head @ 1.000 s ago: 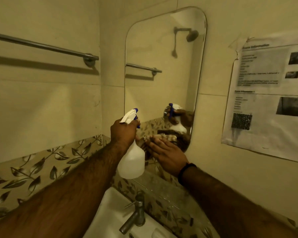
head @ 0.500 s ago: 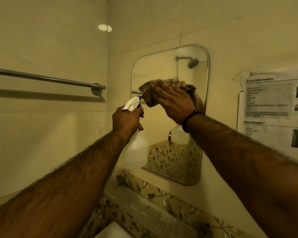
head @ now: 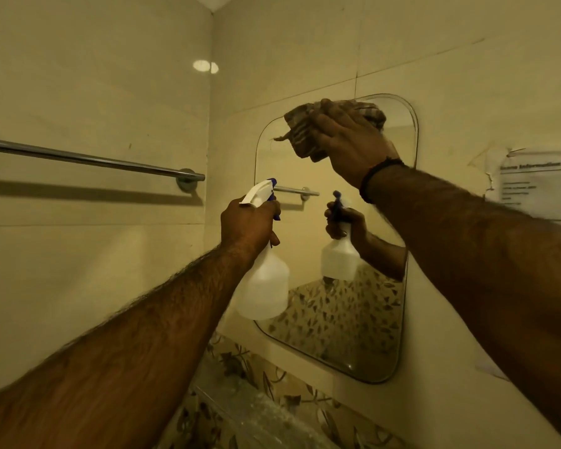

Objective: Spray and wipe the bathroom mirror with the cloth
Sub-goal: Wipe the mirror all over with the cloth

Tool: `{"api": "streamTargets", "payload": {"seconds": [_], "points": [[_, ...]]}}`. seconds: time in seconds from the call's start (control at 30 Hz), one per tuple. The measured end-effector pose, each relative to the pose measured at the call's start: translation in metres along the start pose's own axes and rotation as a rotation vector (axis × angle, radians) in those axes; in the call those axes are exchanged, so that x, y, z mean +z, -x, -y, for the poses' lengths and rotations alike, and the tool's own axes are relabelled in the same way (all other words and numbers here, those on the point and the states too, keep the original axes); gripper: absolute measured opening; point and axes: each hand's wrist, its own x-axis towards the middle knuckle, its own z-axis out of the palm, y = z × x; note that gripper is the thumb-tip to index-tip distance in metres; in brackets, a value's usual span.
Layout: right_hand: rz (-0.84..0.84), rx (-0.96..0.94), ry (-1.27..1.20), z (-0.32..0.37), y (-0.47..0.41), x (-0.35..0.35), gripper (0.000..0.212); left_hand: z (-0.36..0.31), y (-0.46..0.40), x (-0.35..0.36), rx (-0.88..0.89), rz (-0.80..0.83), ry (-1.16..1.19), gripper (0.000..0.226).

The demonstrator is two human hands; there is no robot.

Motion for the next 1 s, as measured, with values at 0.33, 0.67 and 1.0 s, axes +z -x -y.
{"api": "streamTargets", "payload": {"seconds": [0.33,0.67,1.0], "points": [[0.061,0.017,-0.008,-0.007,-0.009,-0.001,0.058,0.010,-0.008,0.005,-0.009,-0.013,-0.011,0.041],[0.108,0.002,-0.089,0.020,0.016,0.000,0.054,0.035,0.006,0.010,-0.041,0.006,-0.018,0.037],[0.170,-0.032,-0.179,0.069,0.068,0.006,0.058,0.062,0.028,0.011,-0.099,0.003,-0.042,0.029]]}}
